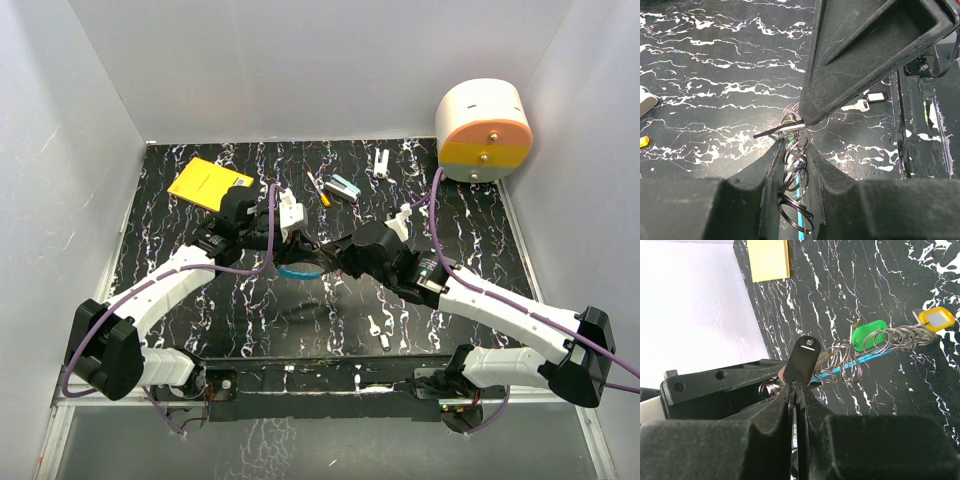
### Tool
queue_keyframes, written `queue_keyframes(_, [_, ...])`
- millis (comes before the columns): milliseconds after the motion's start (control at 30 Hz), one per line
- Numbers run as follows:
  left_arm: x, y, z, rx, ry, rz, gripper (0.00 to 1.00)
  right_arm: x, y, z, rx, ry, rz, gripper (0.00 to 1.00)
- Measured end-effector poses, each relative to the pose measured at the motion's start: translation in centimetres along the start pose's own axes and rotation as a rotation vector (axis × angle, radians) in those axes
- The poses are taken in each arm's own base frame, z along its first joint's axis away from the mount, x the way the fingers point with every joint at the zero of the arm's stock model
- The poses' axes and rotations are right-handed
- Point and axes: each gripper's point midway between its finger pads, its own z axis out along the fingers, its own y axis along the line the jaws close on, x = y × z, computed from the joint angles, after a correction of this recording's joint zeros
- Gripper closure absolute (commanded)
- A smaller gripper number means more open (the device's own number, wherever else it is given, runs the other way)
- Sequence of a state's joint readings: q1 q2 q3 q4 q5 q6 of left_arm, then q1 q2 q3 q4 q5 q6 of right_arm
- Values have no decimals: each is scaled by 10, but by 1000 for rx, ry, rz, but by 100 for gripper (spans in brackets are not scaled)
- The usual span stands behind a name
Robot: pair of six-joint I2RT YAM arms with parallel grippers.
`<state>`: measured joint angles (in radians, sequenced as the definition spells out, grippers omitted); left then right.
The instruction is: Put the keys on the keyring
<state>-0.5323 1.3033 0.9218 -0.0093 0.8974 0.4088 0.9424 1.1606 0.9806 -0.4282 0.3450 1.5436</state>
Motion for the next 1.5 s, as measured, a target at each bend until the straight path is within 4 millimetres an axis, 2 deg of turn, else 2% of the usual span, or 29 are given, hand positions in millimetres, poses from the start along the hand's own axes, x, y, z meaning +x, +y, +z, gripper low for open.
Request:
queue_keyframes(767, [-3,-8,0,36,-15,-49,100,2,-2,-1,6,5,-2,92])
queue_keyframes(1033, [-5,-12,1,56,-26,-47,100,-1,-12,0,41,-11,-15,92])
queue_keyframes(1500, [-6,-12,1,61,-30,-46,100,2,-16,5,59,-12,-25,92])
